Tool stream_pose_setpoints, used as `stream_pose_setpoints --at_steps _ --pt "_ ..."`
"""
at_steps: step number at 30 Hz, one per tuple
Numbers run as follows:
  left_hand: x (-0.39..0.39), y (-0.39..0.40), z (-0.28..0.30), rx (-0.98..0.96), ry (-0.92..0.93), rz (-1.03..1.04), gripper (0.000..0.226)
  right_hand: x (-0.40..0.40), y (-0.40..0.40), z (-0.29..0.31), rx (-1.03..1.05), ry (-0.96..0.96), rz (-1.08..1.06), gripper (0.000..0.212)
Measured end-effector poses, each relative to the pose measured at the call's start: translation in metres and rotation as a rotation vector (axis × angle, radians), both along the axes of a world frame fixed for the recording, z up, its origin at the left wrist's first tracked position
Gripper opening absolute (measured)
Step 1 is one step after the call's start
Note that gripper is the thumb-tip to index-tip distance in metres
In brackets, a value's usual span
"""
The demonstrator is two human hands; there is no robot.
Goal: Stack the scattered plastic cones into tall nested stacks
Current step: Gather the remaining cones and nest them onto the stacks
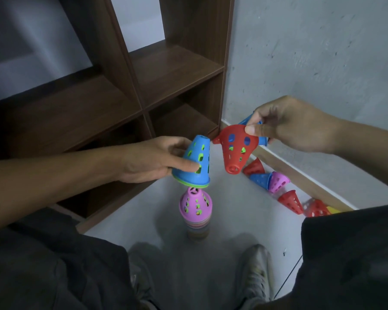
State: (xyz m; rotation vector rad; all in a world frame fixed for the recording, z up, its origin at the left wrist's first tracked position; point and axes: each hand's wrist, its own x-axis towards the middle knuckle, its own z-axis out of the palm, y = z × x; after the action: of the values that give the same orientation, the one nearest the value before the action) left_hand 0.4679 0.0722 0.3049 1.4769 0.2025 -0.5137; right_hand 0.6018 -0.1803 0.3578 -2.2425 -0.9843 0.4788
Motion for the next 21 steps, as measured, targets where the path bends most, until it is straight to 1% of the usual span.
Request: stream_pose_setpoints --at_steps 4,6,9,13,15,18,21 --pt "-0.007 0.000 -0.005 0.098 0.005 -0.159 0.054 0.001 -0.001 -0.002 -0.005 0.008 -0.015 0.009" --pt "-0.010 -0.002 -0.008 0.133 0.007 -0.208 0.056 0.000 0.000 -0.002 -0.014 -0.007 -0.024 0.011" --pt "-0.013 -0.006 -0.011 0.216 -0.041 -0.272 0.052 -0.001 0.001 -0.002 -0.021 -0.014 -0.020 0.014" --pt "-0.016 -0.012 -0.016 0.468 -0.154 -0.360 0.052 -0.001 0.003 -0.003 -0.016 -0.005 -0.016 0.014" --pt "-0.018 -0.015 -0.020 0.558 -0.206 -0.384 0.049 -0.002 0.004 -0.003 -0.010 0.014 -0.014 0.015" --pt "-0.018 -0.018 -0.022 0.656 -0.279 -0.430 0.048 -0.004 0.007 -0.003 -0.009 0.068 -0.002 0.014" --pt "-0.013 -0.018 -0.010 0.708 -0.307 -0.439 0.048 -0.006 0.010 -0.003 -0.005 0.102 0.004 0.012"
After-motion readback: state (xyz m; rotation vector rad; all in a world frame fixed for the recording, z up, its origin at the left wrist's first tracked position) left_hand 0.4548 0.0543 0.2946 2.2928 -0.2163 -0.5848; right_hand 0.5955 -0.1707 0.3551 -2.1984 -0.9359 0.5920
